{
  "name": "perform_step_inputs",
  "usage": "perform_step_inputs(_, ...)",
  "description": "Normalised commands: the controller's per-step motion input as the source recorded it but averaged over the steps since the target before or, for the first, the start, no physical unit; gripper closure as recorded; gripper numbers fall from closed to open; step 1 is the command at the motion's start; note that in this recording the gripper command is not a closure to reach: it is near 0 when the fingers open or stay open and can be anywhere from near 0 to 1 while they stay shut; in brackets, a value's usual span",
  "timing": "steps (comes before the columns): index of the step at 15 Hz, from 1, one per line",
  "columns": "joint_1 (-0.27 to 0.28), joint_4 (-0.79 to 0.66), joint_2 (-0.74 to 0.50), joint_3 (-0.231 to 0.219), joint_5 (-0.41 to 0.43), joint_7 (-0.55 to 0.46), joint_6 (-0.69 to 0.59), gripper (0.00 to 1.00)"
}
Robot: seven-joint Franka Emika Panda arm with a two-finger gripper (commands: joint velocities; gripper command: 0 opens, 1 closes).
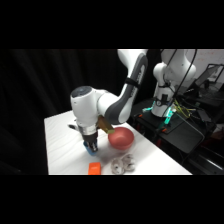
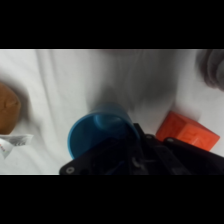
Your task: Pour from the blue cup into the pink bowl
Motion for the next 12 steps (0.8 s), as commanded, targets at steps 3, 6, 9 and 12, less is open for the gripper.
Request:
perform_step_inputs(3, 0.036, -0.26, -0.64, -0.101, -0.186, 0.12, -0.41, 0.13)
perform_step_inputs(6, -0.044, -0.33, -0.81, 0.038, -0.125, 0.01, -0.61, 0.13)
perform_step_inputs(9, -0.111, -0.28, -0.70, 0.139, -0.026, -0.04, -0.56, 0.13)
perform_step_inputs(12, -0.183, -0.23, -0.40, 0.193, 0.246, -0.26, -0.30, 0.13)
